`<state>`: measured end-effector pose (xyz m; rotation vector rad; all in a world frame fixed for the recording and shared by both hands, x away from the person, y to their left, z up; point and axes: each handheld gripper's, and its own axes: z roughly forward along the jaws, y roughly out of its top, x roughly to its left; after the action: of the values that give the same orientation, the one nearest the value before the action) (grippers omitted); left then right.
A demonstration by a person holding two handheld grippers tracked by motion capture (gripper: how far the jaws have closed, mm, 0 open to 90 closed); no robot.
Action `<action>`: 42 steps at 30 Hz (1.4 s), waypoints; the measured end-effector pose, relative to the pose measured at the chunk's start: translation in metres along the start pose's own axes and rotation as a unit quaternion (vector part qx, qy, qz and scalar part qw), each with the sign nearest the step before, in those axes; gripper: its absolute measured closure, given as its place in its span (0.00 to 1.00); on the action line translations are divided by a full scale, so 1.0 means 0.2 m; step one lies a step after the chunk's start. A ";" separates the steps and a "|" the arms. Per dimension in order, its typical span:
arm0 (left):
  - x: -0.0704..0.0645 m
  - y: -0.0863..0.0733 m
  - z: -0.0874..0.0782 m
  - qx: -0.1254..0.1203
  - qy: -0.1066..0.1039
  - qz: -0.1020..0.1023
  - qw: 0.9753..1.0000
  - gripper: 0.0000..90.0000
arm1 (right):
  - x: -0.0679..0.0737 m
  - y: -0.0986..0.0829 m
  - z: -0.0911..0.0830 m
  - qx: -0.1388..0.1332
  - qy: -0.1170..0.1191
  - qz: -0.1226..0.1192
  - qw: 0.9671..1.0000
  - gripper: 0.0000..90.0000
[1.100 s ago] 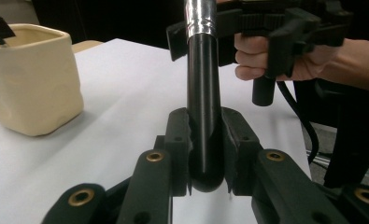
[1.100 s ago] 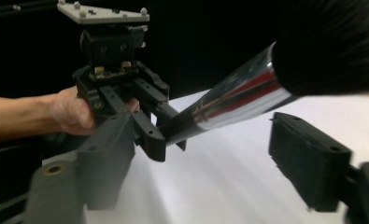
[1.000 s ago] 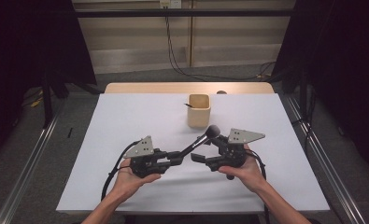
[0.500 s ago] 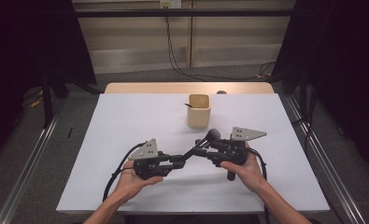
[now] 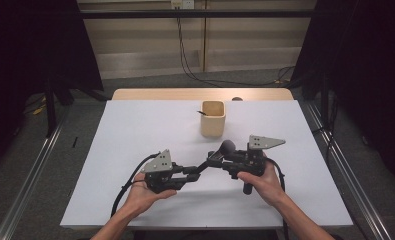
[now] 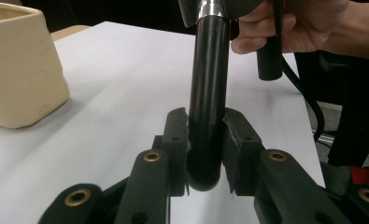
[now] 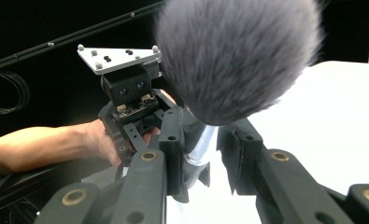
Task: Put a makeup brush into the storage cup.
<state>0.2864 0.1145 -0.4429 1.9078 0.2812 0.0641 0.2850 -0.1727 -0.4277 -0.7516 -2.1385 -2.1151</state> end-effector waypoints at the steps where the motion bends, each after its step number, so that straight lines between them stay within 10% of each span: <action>1: 0.00 0.00 0.00 0.000 -0.002 -0.002 1.000 0.81 | 0.00 0.00 0.00 0.000 0.000 -0.001 1.000 0.80; 18: 0.00 0.00 0.00 -0.004 0.014 -0.022 1.000 0.65 | 0.00 0.01 -0.01 0.008 -0.003 -0.003 1.000 0.80; 42: 0.01 0.01 -0.16 -0.011 0.103 -0.054 0.993 0.09 | -0.03 0.03 -0.07 0.029 -0.041 -0.019 0.999 0.80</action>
<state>0.2823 0.1430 -0.4303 1.8626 0.5202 0.1914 0.2880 -0.1883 -0.4223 -0.8122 -2.2620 -2.0651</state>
